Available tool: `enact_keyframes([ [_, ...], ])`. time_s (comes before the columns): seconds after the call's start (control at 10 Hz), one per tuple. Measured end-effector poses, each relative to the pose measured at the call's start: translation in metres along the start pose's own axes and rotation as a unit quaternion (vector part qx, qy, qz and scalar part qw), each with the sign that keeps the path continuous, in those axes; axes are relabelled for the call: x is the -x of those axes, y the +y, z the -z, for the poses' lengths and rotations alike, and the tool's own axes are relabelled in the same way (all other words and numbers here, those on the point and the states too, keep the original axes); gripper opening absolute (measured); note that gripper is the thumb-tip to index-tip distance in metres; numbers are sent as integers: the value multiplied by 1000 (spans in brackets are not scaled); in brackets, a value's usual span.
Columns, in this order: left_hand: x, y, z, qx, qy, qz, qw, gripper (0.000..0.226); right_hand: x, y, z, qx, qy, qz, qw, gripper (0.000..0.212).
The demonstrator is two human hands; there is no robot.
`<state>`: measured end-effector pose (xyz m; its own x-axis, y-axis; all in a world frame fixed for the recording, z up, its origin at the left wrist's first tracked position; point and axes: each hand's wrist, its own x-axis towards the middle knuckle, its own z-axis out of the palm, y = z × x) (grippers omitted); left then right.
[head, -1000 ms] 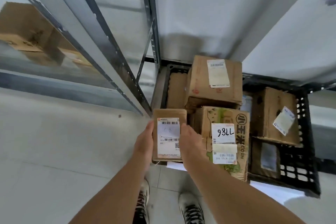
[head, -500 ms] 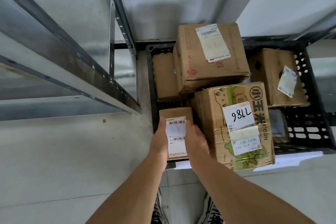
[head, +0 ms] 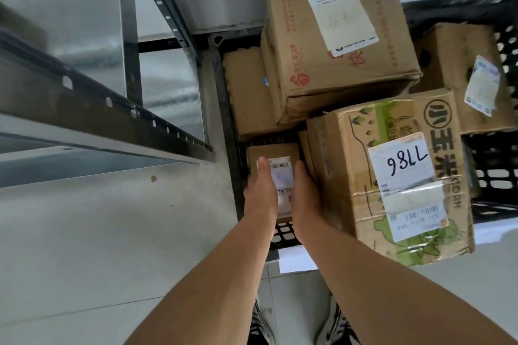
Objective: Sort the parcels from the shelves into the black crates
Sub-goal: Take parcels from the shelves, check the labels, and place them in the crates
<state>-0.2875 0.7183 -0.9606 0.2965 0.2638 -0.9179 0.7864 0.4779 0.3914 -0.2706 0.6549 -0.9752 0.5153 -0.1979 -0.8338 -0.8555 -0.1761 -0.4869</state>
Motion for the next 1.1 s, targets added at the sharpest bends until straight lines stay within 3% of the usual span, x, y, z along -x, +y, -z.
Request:
enact_keyframes([
  [0.2,-15,-12,-11,8,56,-40,998,90,-12,5,-8,-85,-9,-16,996,50],
  [0.3,-15,-5,-13,9,63,-24,998,87,-12,3,-17,-115,15,-42,992,60],
  [0.4,-19,-2,-13,13,70,13,997,92,-15,0,-15,-96,23,-43,994,67],
  [0.5,-27,-10,-12,-18,67,3,998,110,-7,3,-8,-58,19,-71,996,59],
  [0.6,-5,7,-15,-26,40,-3,999,108,-92,66,-57,-17,-51,-36,998,59],
  [0.7,-7,2,-14,-75,34,-43,996,103,-77,43,-50,-15,-65,1,998,55],
  [0.8,-15,-11,-8,-113,34,-74,990,93,-70,54,-20,-17,37,-38,998,83],
  [0.9,-12,-10,-4,-120,25,-72,990,79,-18,17,-4,-60,-1,-41,997,44],
  [1.0,-14,-8,-6,-120,5,-47,992,99,-12,7,-4,-105,-16,-59,993,32],
  [1.1,-16,3,-7,-77,-3,-4,997,86,-14,3,-13,-117,-14,-70,991,68],
])
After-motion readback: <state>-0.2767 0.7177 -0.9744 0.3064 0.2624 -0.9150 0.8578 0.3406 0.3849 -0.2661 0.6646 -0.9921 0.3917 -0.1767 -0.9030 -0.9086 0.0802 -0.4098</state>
